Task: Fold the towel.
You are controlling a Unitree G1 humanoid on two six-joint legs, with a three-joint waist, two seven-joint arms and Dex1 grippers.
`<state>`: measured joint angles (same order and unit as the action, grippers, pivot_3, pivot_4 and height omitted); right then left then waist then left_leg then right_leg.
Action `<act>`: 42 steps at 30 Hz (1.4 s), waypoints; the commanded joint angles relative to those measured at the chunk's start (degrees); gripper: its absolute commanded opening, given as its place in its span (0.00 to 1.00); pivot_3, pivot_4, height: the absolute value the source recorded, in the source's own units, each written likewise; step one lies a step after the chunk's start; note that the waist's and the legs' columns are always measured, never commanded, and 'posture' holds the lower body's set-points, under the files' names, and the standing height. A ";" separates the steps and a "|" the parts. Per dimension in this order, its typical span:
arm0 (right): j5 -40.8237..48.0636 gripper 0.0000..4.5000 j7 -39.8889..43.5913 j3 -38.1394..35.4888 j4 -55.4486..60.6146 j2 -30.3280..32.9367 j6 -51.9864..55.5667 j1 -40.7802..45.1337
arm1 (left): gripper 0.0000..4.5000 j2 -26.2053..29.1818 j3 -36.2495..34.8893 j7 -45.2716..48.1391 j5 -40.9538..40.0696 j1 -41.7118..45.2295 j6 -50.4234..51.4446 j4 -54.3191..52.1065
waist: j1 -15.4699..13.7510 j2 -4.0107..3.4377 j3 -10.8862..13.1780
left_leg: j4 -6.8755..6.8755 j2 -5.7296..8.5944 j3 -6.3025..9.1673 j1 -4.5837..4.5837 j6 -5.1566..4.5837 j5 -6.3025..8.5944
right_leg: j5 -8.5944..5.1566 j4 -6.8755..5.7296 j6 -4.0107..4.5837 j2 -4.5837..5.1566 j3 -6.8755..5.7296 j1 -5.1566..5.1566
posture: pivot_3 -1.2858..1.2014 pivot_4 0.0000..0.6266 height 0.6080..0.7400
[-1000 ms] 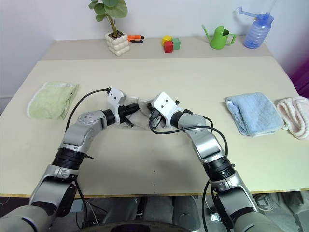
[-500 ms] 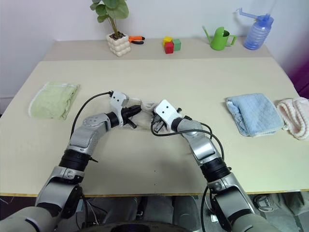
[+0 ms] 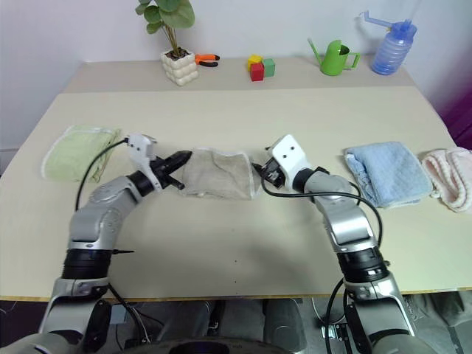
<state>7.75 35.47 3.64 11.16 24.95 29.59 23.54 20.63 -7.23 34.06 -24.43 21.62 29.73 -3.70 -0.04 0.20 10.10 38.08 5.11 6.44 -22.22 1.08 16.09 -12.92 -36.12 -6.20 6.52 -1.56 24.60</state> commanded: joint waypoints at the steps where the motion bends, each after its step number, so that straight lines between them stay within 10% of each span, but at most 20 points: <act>1: 4.12 1.00 0.42 -2.24 4.99 0.16 4.74 0.32 | 0.40 3.07 -0.78 1.77 -0.93 -2.09 0.78 -4.50 | 0.08 0.00 0.00 | 0.00 0.00 0.00 0.01 -0.04 0.02 | 0.00 0.00 0.00 0.00 0.00 0.00 | 0.52 0.24 0.94; 5: 7.79 1.00 0.72 -2.76 6.32 -0.09 10.79 -0.21 | 0.83 5.04 -1.48 1.92 -1.18 -3.86 0.35 -6.44 | -0.11 -0.01 0.01 | 0.00 0.00 0.00 0.01 -0.26 0.15 | 0.00 0.00 0.01 0.00 0.00 0.00 | 0.52 0.24 0.94; 20: 26.09 1.00 -9.58 -14.35 8.34 -11.23 39.48 -2.67 | 0.83 10.99 -0.46 5.90 -0.88 -11.63 -1.14 -12.17 | -0.50 -0.06 0.03 | -0.02 0.01 0.00 0.00 -0.37 0.21 | -0.01 0.03 0.02 0.04 0.01 0.00 | 0.52 0.24 0.94; 37: 24.37 1.00 -15.77 -7.97 -2.27 -19.01 36.58 2.69 | 0.83 10.60 0.92 5.55 -0.63 -12.76 -2.62 -11.93 | 1.03 -0.06 0.03 | -0.06 -0.02 0.01 0.03 -0.37 0.21 | -0.01 -0.02 0.02 -0.01 0.00 0.02 | 0.52 0.24 0.94; 42: 24.60 0.50 -15.71 -7.06 -3.62 -20.19 35.76 3.43 | 0.85 10.53 0.90 5.05 -0.32 -13.62 -3.25 -12.22 | 1.01 -0.07 0.03 | -0.13 -0.03 0.00 0.03 -0.37 0.21 | -0.01 -0.02 0.03 -0.02 0.01 0.07 | 0.52 0.24 0.94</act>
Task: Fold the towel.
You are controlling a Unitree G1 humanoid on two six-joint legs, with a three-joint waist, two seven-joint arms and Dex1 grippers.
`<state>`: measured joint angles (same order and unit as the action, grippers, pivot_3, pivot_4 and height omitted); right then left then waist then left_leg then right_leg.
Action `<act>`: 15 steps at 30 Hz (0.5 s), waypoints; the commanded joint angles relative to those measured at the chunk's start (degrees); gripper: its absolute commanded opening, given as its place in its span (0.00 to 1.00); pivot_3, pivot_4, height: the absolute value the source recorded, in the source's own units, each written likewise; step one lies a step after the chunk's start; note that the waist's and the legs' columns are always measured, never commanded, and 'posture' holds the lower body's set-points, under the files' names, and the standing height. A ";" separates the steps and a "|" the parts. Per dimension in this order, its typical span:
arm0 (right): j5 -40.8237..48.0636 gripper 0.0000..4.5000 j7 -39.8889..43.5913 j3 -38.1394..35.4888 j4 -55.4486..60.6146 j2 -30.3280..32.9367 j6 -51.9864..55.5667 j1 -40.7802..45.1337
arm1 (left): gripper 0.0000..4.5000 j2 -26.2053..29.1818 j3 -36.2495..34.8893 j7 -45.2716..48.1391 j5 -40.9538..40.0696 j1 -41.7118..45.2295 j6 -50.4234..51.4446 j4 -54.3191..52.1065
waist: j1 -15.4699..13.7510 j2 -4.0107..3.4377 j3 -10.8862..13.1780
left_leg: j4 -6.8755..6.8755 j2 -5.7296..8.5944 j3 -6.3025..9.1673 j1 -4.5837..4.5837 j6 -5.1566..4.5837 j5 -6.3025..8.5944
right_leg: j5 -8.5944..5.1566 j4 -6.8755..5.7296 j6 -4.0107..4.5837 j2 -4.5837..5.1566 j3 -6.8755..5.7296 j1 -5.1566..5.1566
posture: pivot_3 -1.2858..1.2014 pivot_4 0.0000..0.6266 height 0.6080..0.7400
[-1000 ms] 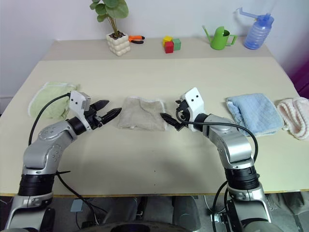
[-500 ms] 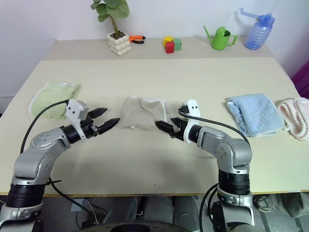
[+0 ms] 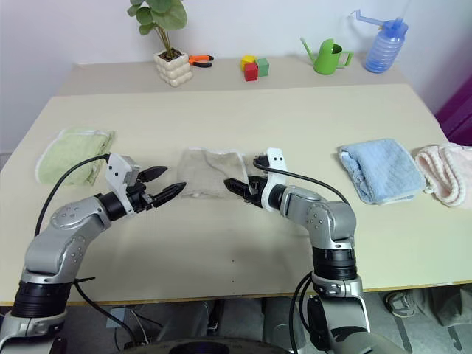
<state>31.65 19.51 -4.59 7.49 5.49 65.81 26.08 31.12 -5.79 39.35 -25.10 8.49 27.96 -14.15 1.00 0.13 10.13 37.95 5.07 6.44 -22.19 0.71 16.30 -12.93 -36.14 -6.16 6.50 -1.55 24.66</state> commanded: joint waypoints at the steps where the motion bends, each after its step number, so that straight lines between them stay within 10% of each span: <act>1: 0.70 0.38 0.24 1.22 0.05 -0.68 -0.54 0.85 | 0.85 0.04 -0.55 -0.30 0.40 -0.62 -1.55 -1.85 | -0.06 0.00 0.00 | 0.00 0.01 0.00 -0.01 0.00 0.00 | 0.00 0.01 0.00 0.01 0.00 0.00 | 0.52 0.24 0.94; 5: 1.22 0.01 0.35 0.77 1.28 0.02 -0.51 0.48 | 0.85 0.03 -0.56 -0.70 0.57 -1.52 -1.58 -2.59 | -0.15 -0.01 0.00 | 0.00 0.01 0.00 -0.01 0.00 0.00 | 0.00 0.01 0.00 0.02 0.01 0.00 | 0.52 0.24 0.94; 15: 11.35 0.01 -6.64 -22.31 10.29 3.95 -4.29 4.62 | 0.85 -0.53 -0.14 -1.41 0.76 -0.47 -1.26 -2.86 | -0.55 -0.03 0.02 | 0.02 0.06 0.00 -0.05 -0.01 0.01 | 0.01 0.02 -0.02 0.06 0.00 0.00 | 0.52 0.24 0.94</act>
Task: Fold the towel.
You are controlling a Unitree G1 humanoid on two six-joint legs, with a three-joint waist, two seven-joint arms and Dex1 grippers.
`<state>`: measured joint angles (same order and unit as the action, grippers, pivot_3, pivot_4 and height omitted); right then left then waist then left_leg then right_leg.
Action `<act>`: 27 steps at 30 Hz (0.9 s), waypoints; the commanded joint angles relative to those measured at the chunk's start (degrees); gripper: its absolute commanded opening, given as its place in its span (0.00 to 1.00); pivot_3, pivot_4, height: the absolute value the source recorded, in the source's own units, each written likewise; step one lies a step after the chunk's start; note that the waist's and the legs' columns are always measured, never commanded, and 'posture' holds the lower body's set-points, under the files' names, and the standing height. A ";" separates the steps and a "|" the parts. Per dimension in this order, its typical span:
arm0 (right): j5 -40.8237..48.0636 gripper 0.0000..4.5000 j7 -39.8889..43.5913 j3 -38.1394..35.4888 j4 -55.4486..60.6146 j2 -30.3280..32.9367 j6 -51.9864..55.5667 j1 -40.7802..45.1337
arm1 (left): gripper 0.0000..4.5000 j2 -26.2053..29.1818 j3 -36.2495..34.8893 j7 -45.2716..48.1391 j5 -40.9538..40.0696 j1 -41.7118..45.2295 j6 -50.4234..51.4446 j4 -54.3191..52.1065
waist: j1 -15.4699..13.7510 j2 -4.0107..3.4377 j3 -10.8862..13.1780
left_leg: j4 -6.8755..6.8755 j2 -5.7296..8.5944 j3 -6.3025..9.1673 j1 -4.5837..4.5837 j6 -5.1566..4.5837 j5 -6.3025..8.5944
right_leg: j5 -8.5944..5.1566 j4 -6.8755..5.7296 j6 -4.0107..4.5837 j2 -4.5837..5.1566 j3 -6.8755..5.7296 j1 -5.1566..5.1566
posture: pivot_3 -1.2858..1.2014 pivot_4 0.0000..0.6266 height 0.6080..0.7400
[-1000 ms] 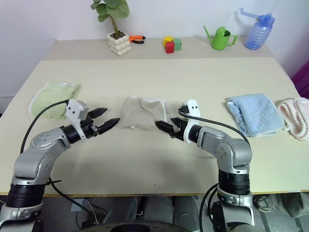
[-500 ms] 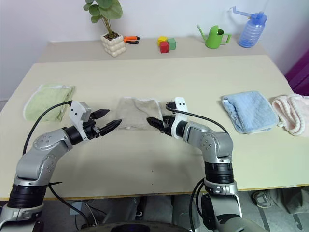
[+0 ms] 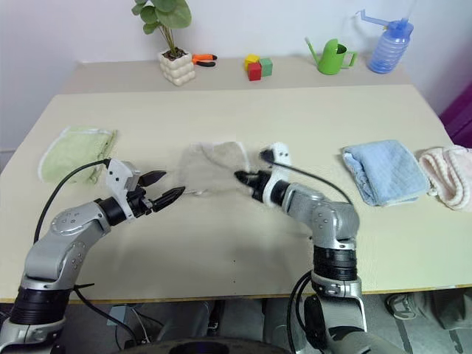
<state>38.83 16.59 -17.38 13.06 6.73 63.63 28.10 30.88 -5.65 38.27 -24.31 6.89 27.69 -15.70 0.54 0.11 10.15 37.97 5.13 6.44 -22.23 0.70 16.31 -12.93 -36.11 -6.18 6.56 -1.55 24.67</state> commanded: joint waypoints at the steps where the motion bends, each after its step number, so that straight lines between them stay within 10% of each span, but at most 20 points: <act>1: 5.07 0.01 -5.88 -13.36 5.11 4.21 -2.70 3.22 | 0.85 -0.59 0.08 -0.29 0.00 1.79 -1.07 -0.80 | -0.21 0.00 0.00 | 0.00 0.00 0.01 -0.01 0.00 0.00 | 0.00 0.00 0.00 0.00 -0.01 0.00 | 0.52 0.24 0.94; 18: 20.18 0.01 -39.94 -41.87 14.07 3.00 -4.09 -14.87 | 0.85 -6.62 9.45 6.35 3.17 14.28 -5.84 12.91 | -0.82 -0.25 -0.03 | 0.02 0.00 -0.16 -0.01 -0.08 0.03 | 0.00 -0.01 -0.02 0.05 0.05 -0.03 | 0.52 0.24 0.94; 27: 18.48 0.77 -38.57 -38.12 16.57 12.24 -12.07 -19.89 | 0.85 -8.40 10.61 7.53 4.32 15.28 -7.58 15.64 | -0.78 -0.29 -0.05 | 0.03 -0.03 -0.16 0.00 -0.12 0.04 | -0.01 -0.01 -0.02 -0.01 0.04 -0.05 | 0.52 0.24 0.94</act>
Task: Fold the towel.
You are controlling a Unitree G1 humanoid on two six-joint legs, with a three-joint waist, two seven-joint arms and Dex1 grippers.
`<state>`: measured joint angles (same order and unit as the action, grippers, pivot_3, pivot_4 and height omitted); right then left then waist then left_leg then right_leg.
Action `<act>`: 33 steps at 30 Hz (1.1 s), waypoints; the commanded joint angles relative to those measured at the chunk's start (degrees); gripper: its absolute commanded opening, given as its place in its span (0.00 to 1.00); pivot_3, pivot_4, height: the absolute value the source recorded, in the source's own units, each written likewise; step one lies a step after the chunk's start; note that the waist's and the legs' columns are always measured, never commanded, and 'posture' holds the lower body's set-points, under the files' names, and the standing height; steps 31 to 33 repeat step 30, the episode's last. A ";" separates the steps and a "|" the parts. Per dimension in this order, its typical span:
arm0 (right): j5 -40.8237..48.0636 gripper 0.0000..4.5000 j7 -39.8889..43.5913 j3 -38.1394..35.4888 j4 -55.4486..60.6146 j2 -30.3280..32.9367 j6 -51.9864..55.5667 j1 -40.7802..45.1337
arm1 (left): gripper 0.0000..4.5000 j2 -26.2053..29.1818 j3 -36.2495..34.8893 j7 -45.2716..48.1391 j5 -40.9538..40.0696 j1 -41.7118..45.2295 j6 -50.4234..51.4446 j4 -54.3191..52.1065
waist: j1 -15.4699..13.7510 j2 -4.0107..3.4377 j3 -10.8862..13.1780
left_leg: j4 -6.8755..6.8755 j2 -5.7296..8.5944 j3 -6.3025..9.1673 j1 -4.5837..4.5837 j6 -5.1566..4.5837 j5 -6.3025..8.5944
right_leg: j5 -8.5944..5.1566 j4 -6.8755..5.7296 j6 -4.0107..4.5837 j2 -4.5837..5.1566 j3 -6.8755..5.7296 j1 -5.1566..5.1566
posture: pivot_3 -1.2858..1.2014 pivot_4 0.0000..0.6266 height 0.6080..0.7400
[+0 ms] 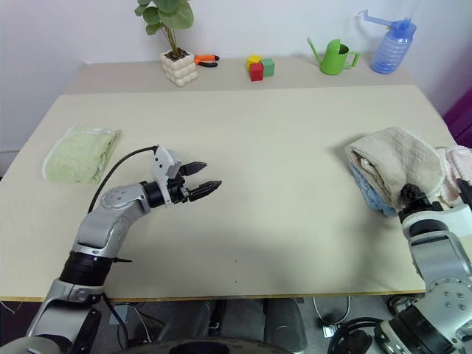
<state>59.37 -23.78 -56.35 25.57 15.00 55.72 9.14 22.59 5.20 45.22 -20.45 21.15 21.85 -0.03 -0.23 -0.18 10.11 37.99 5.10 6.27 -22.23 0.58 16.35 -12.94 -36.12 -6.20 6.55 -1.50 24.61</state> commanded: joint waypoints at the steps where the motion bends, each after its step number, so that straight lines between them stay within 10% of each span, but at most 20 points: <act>1: -3.34 0.77 2.75 1.36 4.07 5.73 -5.45 -1.54 | 0.85 -0.34 -0.14 0.47 0.70 1.16 -2.03 0.31 | -0.02 -0.01 0.00 | 0.00 0.00 -0.01 0.00 0.00 0.00 | 0.00 0.00 -0.01 0.00 0.00 0.00 | 0.52 0.24 0.94; 12: -25.14 0.77 29.20 27.42 2.06 27.56 -20.76 -3.65 | 0.85 -1.23 -6.56 -12.63 7.53 4.03 -11.08 9.51 | 0.92 0.05 0.01 | 0.03 -0.05 -0.02 0.07 -0.03 0.01 | -0.02 0.01 -0.02 -0.06 -0.03 -0.08 | 0.52 0.24 0.94; 20: -29.45 0.77 48.15 44.71 -5.23 27.77 -26.89 3.11 | 0.85 3.20 -11.81 -13.65 6.23 -2.86 -9.63 2.53 | 0.81 0.18 0.09 | 0.07 -0.02 0.00 0.04 -0.04 0.02 | -0.02 0.09 -0.05 0.00 -0.02 -0.09 | 0.52 0.24 0.94; 33: -32.40 0.77 58.92 52.03 -13.29 24.64 -29.10 7.50 | 0.85 7.47 -16.33 -11.31 1.94 -12.39 -4.66 -8.91 | -0.57 0.23 0.13 | 0.09 0.01 0.07 0.00 -0.03 0.03 | -0.01 0.12 -0.04 0.07 -0.05 -0.09 | 0.52 0.24 0.94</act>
